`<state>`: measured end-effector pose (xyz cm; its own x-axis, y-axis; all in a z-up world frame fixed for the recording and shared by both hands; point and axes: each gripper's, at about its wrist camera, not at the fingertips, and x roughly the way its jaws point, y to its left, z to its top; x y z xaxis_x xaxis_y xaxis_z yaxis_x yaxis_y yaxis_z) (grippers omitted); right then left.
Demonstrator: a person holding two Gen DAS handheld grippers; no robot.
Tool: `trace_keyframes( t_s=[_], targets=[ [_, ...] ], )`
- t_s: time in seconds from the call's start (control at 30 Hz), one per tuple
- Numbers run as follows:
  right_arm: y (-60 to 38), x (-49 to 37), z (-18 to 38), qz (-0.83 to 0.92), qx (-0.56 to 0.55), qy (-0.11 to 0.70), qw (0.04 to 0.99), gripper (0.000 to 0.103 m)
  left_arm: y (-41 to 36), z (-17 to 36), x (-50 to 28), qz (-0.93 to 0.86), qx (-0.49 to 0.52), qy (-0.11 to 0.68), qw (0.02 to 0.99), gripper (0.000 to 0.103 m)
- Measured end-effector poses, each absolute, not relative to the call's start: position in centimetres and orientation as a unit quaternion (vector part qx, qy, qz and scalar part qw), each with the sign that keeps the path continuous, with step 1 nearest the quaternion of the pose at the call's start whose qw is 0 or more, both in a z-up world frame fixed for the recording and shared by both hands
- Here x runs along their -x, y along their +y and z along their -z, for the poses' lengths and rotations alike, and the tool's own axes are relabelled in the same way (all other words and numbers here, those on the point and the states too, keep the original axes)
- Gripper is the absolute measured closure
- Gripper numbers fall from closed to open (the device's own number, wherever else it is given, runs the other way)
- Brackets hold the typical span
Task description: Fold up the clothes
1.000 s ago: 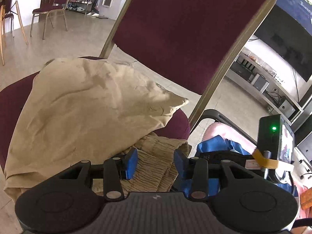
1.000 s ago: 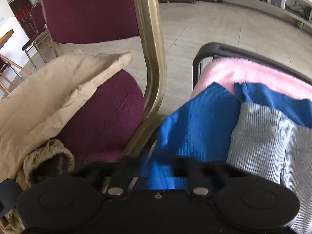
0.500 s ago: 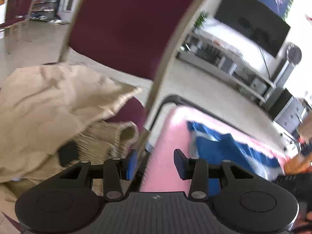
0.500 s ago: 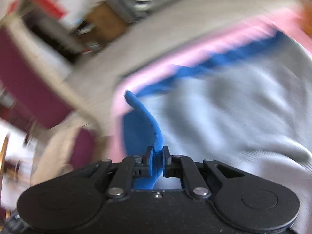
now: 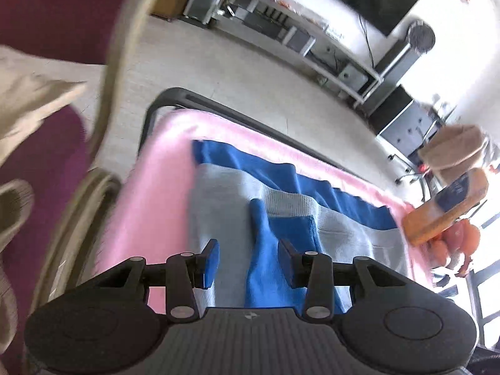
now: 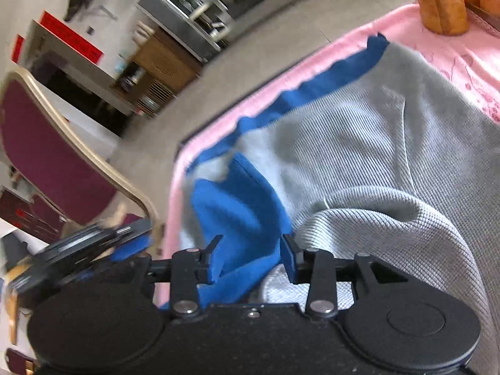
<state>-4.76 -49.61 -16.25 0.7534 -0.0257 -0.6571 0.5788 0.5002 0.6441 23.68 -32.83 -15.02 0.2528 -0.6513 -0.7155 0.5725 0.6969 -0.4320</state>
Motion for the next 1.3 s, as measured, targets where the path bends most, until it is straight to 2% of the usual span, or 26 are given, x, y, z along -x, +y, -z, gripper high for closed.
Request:
trace_keyframes(
  t_s=[0.2, 0.3, 0.33, 0.5, 0.53, 0.67, 0.83, 0.97, 1.1, 1.17, 1.3],
  targets=[
    [-49.4, 6.6, 14.3, 0.171, -0.45, 0.257, 0.838, 0.057, -36.2, 17.1, -24.9, 0.384, 0.034, 0.494, 0.779, 0.066],
    [-49.6, 6.3, 15.2, 0.175, -0.452, 0.254, 0.837, 0.056, -37.0, 17.8, -25.1, 0.385, 0.03, 0.5, 0.775, 0.076],
    [-49.6, 6.2, 15.4, 0.176, -0.453, 0.254, 0.836, 0.056, -37.3, 18.1, -25.2, 0.385, 0.029, 0.501, 0.774, 0.082],
    [-49.9, 6.2, 16.1, 0.184, -0.459, 0.259, 0.83, 0.056, -38.8, 19.2, -25.5, 0.387, 0.023, 0.511, 0.767, 0.091],
    [-49.8, 6.4, 16.0, 0.186, -0.459, 0.257, 0.83, 0.056, -39.1, 19.5, -25.6, 0.387, 0.022, 0.513, 0.766, 0.102],
    [-49.0, 7.3, 14.5, 0.19, -0.446, 0.248, 0.839, 0.056, -37.4, 17.1, -24.7, 0.374, 0.001, 0.466, 0.802, 0.103],
    [-47.3, 8.2, 11.7, 0.188, -0.42, 0.229, 0.858, 0.056, -31.1, 9.1, -22.1, 0.355, -0.009, 0.327, 0.876, 0.103],
    [-45.5, 8.6, 8.5, 0.175, -0.4, 0.203, 0.876, 0.055, -22.6, 3.0, -20.9, 0.335, 0.066, 0.237, 0.909, 0.102],
    [-43.5, 8.1, 5.6, 0.16, -0.378, 0.182, 0.894, 0.05, -14.4, -1.5, -20.0, 0.3, 0.13, 0.155, 0.932, 0.102],
    [-42.4, 7.6, 4.7, 0.149, -0.37, 0.178, 0.9, 0.049, -11.3, -2.2, -20.2, 0.28, 0.146, 0.133, 0.939, 0.102],
    [-39.7, 4.9, 4.6, 0.113, -0.355, 0.205, 0.905, 0.049, -7.3, 0.3, -23.1, 0.232, 0.161, 0.147, 0.948, 0.102]
  ],
)
